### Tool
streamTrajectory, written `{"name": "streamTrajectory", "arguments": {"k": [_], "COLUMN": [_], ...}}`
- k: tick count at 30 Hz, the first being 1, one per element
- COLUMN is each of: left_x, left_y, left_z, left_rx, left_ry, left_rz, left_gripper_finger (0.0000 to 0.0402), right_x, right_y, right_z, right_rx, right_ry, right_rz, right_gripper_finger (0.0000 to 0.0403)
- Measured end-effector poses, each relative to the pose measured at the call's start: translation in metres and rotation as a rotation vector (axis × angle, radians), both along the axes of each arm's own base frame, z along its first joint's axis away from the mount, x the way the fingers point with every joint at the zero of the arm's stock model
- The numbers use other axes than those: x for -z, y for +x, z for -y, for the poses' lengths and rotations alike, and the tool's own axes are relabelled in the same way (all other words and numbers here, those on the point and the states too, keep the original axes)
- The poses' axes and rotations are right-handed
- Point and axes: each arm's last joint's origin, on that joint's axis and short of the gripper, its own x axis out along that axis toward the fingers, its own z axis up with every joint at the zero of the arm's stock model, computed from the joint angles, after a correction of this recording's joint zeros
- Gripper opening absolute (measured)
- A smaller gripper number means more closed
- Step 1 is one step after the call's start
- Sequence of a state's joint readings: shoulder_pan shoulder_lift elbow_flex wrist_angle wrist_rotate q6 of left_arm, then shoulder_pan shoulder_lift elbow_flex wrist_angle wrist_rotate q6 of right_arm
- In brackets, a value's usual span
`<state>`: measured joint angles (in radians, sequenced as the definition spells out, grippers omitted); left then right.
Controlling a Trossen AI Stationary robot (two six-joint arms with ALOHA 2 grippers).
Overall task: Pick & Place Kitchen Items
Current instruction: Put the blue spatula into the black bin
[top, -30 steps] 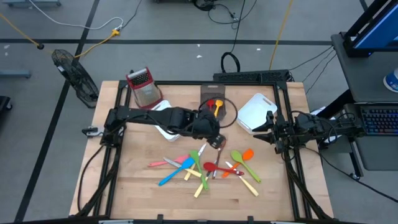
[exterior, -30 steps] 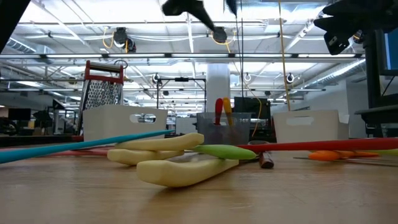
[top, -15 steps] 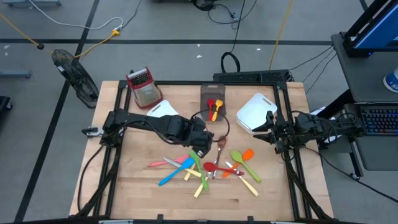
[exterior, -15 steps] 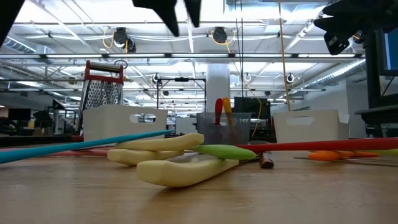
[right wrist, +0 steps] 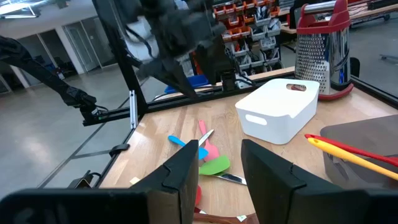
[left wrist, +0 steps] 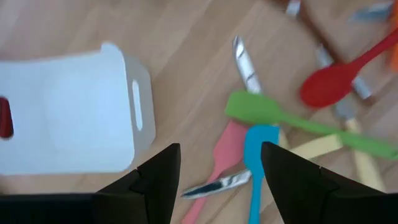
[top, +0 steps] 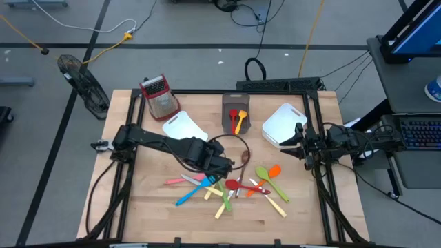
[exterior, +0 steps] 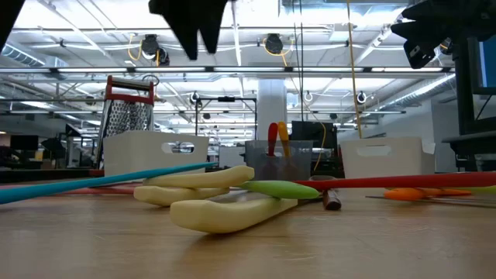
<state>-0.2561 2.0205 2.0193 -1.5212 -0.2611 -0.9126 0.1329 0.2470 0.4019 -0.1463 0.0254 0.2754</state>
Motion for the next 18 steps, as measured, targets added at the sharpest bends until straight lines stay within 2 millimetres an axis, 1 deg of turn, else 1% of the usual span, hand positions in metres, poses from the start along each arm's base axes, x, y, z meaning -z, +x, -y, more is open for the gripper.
{"name": "streamTrajectory", "arguments": {"k": [6,13,18], "left_x": [0.032,0.053,0.070], "left_y": [-0.003,-0.006,-0.014], "left_z": [0.007,0.013,0.012], "left_rx": [-0.001,0.019,0.024], "left_ry": [-0.047,-0.050,-0.054], "left_rz": [-0.082,-0.113,-0.175], "left_gripper_finger": [0.0230,0.0230,0.0230], "right_x": [0.000,-0.001,-0.001], "right_y": [0.000,0.000,0.000], "right_z": [0.000,0.000,0.000], "right_rx": [0.000,0.007,0.009], "right_ry": [0.001,0.112,0.132], "right_rz": [0.000,-0.005,-0.007], "right_gripper_finger": [0.0114,0.0114,0.0114]}}
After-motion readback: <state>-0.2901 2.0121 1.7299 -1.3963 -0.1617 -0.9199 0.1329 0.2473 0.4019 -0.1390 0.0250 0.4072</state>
